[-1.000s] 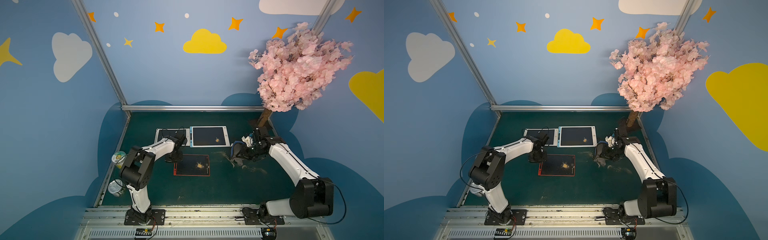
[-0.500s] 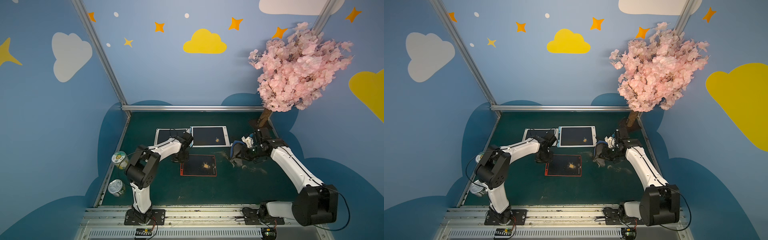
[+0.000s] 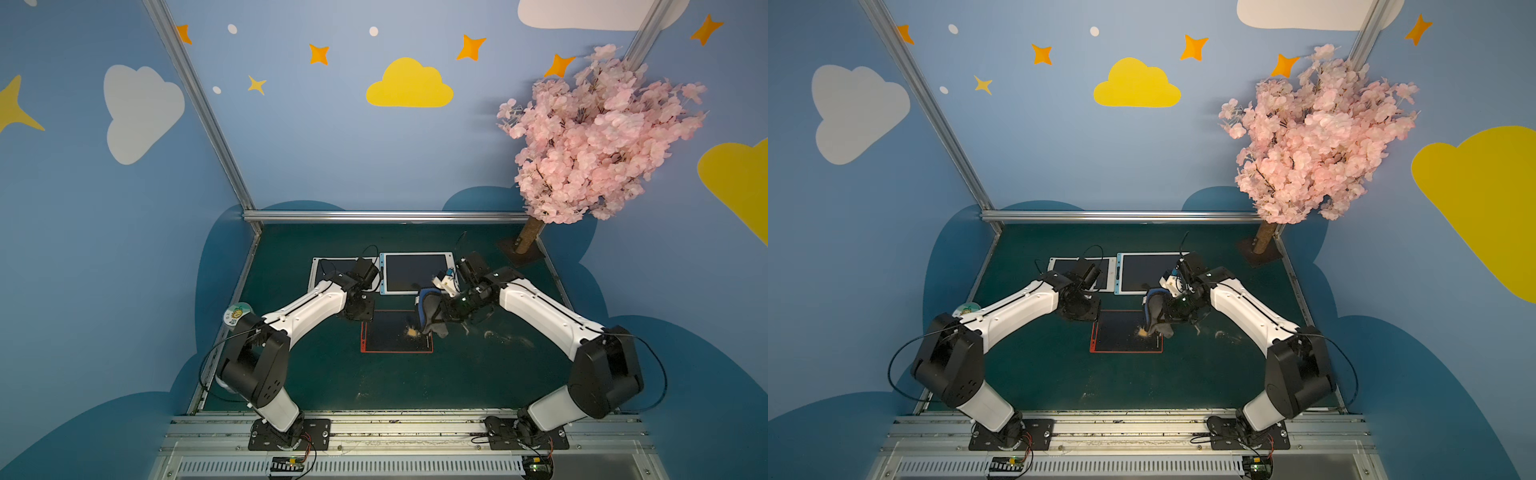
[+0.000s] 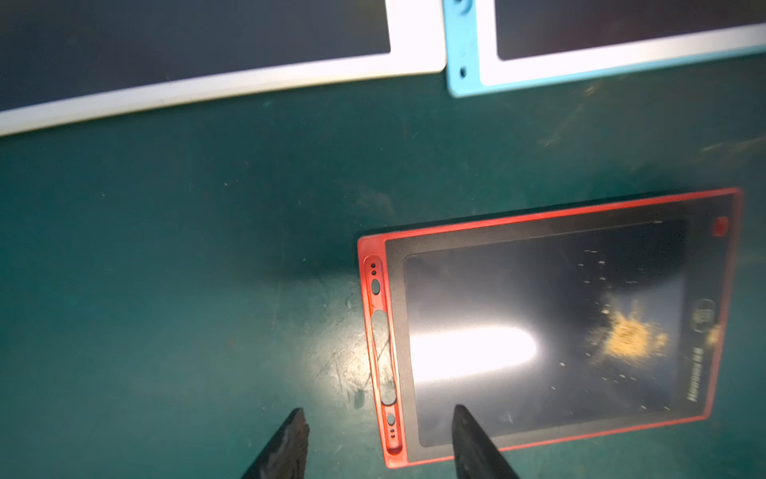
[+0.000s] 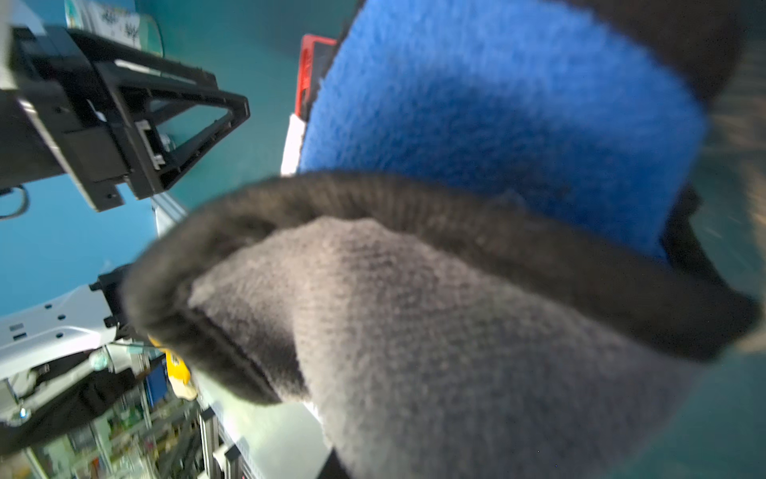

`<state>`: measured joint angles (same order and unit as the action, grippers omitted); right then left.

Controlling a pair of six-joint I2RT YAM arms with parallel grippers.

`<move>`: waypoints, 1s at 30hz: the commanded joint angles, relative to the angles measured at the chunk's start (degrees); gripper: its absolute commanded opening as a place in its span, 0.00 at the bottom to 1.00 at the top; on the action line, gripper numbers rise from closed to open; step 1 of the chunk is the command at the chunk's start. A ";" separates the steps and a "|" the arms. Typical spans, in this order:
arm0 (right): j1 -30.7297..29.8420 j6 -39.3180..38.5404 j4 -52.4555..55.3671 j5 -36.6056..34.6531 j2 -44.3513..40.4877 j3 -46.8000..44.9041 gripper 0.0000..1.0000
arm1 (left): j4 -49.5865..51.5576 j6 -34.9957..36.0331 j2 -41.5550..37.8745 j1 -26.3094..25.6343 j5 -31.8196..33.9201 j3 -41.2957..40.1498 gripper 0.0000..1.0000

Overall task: Wipe the drawing tablet
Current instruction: Move the drawing tablet to the center of the board, then place the cleaning item at the center of the board.

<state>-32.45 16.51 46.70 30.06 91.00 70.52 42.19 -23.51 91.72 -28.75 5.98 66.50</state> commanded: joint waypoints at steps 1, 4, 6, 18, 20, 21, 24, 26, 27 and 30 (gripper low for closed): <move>-6.28 -3.10 5.70 0.32 5.42 5.56 0.00 | -2.42 0.77 -5.56 3.27 -4.62 -1.97 0.56; -15.43 -5.46 11.73 -8.44 8.23 9.22 0.00 | -4.86 -0.58 -10.78 8.33 -8.63 -4.86 0.56; -21.39 -5.90 13.78 -13.53 8.74 9.72 0.00 | -6.63 -1.53 -14.11 12.60 -12.62 -6.38 0.56; -37.60 5.64 10.12 -23.11 13.44 3.84 0.00 | -10.14 1.19 -17.24 21.11 -31.28 -2.30 0.55; -38.97 7.16 6.34 -22.55 14.66 1.72 0.11 | -14.51 -0.44 -17.21 21.08 -35.18 -5.02 0.55; -39.89 7.73 4.50 -21.80 15.11 0.80 0.15 | -17.27 -1.30 -17.65 21.15 -35.47 -7.21 0.55; -43.10 9.75 0.84 -21.08 14.68 -0.72 0.34 | -20.61 -3.40 -19.26 23.79 -40.80 -9.80 0.52; -44.55 11.14 0.07 -21.38 13.35 -1.30 0.52 | -18.34 -0.98 -21.12 23.91 -37.52 -9.38 0.53; -45.04 11.82 -0.04 -21.91 12.13 -1.65 0.61 | -17.57 0.09 -22.06 24.10 -36.94 -9.21 0.53; -44.37 13.16 0.06 -23.61 7.82 -3.44 0.79 | -17.29 0.57 -24.12 24.50 -37.05 -9.43 0.53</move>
<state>-77.47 26.92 47.83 8.43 103.68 68.23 25.98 -24.58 70.74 -4.51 -29.04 56.36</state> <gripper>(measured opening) 0.775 0.533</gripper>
